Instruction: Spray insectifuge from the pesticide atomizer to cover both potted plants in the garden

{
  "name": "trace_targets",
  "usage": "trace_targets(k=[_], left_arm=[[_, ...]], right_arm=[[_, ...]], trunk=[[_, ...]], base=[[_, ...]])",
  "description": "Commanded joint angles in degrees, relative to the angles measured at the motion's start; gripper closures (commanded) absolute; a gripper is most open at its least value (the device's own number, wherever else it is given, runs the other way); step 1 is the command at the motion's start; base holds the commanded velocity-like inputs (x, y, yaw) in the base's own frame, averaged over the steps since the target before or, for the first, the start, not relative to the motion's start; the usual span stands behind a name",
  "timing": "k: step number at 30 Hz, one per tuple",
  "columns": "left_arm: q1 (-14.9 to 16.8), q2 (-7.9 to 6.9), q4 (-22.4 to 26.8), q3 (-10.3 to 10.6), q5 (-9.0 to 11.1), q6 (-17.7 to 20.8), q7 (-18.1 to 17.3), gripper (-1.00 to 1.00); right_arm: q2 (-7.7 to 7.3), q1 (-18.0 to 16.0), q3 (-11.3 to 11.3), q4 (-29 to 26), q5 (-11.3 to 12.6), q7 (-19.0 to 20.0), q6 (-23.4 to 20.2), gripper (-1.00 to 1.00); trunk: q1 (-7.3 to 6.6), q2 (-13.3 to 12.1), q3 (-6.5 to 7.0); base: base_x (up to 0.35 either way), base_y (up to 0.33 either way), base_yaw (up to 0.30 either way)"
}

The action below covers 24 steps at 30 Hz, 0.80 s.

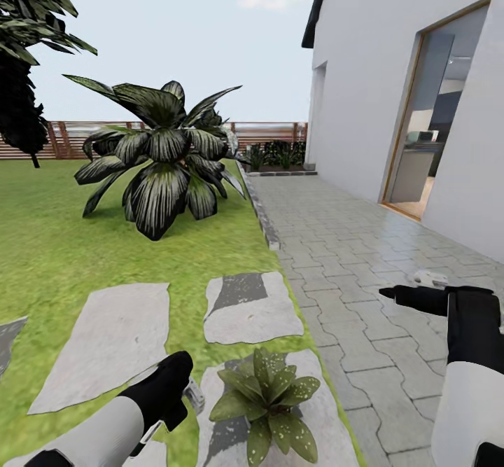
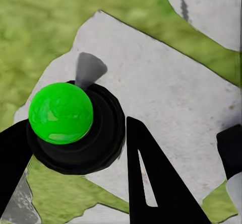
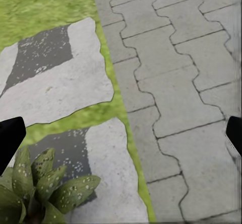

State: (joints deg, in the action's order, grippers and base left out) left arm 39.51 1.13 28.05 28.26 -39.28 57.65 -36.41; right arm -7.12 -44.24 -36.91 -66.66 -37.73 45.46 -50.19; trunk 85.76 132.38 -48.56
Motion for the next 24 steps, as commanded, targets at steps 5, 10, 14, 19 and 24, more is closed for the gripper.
trace_targets(k=[5, 10, 14, 19, 24], left_arm=[[0.36, -0.04, 0.08, 0.21, -0.61, 0.09, -0.59, 1.00], [0.55, 0.01, 0.08, 0.13, -0.60, 0.15, -0.59, 1.00], [1.75, 0.04, 0.15, 0.13, -0.62, 0.17, -0.59, 1.00], [3.97, 0.09, 0.17, 0.13, -0.62, 0.18, -0.59, 1.00], [4.60, 0.07, 0.17, 0.13, -0.62, 0.18, -0.59, 1.00]], right_arm=[[0.01, -0.06, -0.12, -0.05, -0.59, 0.59, -0.09, -1.00], [0.00, -0.06, -0.14, -0.05, -0.59, 0.56, -0.09, -1.00], [0.00, -0.06, -0.11, -0.05, -0.59, 0.54, -0.09, -1.00], [0.00, -0.06, -0.11, -0.05, -0.58, 0.52, -0.09, -1.00], [0.00, -0.06, -0.09, -0.05, -0.58, 0.54, -0.09, -1.00]], trunk=[[-0.01, 0.03, -0.06], [-0.01, 0.03, -0.06], [-0.01, 0.03, -0.06], [-0.01, 0.03, -0.06], [-0.01, 0.03, -0.06]], base=[[0.000, 0.000, -0.246], [0.000, 0.000, -0.089], [0.000, 0.000, -0.005], [0.000, 0.000, 0.000], [0.000, 0.000, 0.000]])
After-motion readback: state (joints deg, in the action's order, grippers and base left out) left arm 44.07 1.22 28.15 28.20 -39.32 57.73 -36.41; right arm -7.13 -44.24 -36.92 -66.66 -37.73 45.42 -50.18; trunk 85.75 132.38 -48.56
